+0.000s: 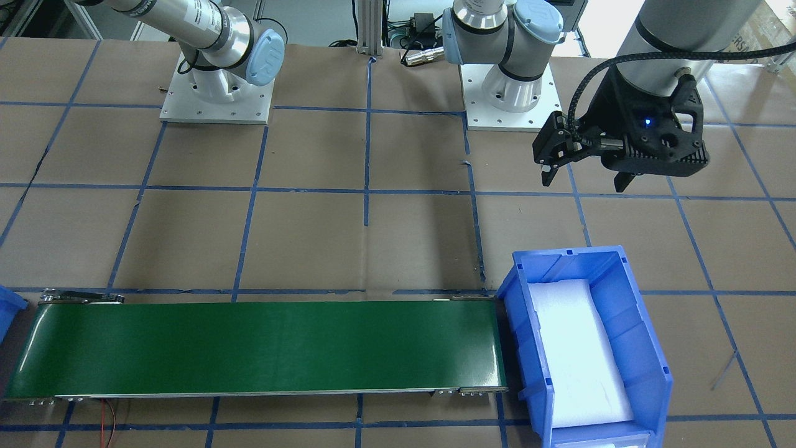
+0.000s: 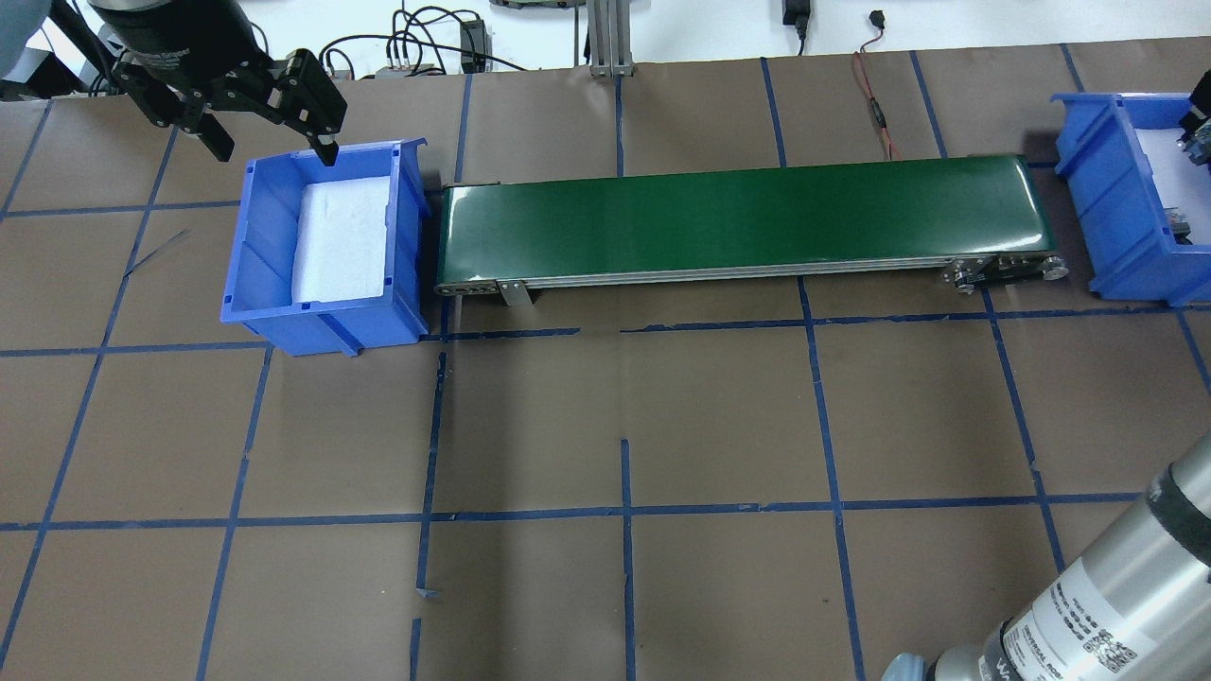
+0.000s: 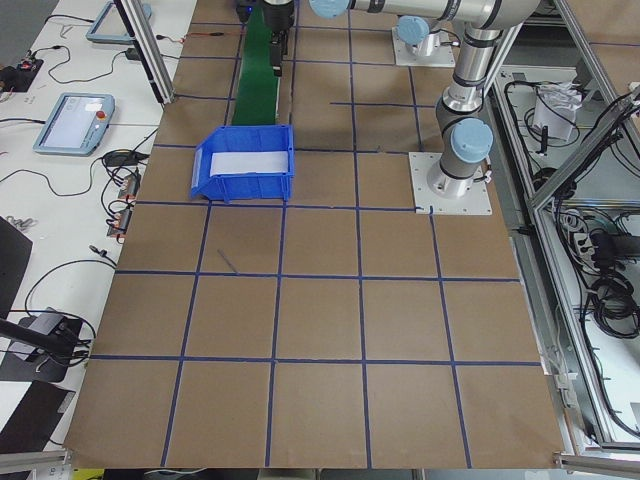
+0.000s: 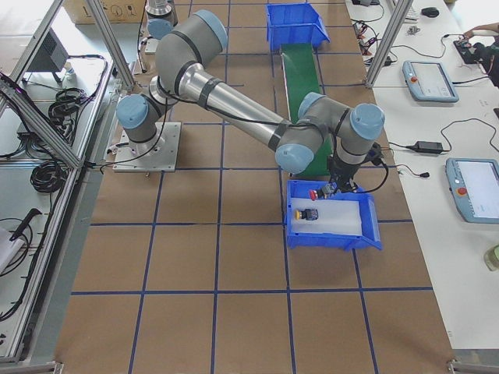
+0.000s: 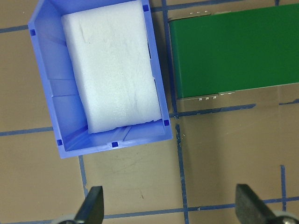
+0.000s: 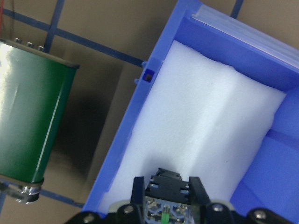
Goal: Transport two buttons from left to right
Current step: 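Carry the red button into the blue bin and lower it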
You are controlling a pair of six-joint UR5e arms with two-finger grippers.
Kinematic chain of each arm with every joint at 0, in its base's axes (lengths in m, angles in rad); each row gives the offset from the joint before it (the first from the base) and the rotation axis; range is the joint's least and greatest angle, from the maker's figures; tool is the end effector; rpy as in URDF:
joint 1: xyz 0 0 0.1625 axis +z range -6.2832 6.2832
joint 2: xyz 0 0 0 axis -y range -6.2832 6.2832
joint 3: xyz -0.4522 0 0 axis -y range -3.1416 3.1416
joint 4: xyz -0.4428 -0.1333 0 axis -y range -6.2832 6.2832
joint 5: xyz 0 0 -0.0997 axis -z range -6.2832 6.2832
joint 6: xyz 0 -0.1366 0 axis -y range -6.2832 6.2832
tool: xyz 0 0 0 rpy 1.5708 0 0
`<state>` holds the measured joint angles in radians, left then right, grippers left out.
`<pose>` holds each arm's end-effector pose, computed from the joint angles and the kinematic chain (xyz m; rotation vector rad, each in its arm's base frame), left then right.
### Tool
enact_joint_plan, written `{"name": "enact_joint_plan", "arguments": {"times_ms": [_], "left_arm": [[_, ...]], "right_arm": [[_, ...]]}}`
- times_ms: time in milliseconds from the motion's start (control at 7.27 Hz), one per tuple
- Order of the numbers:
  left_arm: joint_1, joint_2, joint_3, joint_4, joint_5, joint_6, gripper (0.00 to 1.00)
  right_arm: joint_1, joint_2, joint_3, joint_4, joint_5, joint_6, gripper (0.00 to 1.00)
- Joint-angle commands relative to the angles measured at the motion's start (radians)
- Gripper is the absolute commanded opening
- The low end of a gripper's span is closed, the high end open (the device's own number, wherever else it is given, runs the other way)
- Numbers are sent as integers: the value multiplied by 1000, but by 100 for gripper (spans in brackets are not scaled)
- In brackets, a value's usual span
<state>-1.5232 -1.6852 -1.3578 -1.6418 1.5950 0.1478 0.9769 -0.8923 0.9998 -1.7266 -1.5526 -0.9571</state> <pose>-0.1015 -0.6012 0.5216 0.1555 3.1107 -0.0391 -0.3521 -0.7641 0.3354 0.5641 -3.0685 0.0737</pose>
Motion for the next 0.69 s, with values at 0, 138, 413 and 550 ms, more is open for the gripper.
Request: {"name": "enact_joint_plan", "arguments": {"times_ms": [0, 138, 413, 550], "left_arm": [[0, 1, -1, -3, 0, 0, 100], [-2, 1, -4, -3, 0, 0, 100], [0, -1, -7, -3, -3, -2, 100], [0, 2, -7, -4, -1, -7, 100]], "right_arm": [[-9, 114, -143, -7, 3, -6, 8], [-9, 148, -167, -8, 5, -6, 8], [-6, 199, -164, -49, 8, 3, 8], [-3, 222, -164, -51, 11, 3, 8]]}}
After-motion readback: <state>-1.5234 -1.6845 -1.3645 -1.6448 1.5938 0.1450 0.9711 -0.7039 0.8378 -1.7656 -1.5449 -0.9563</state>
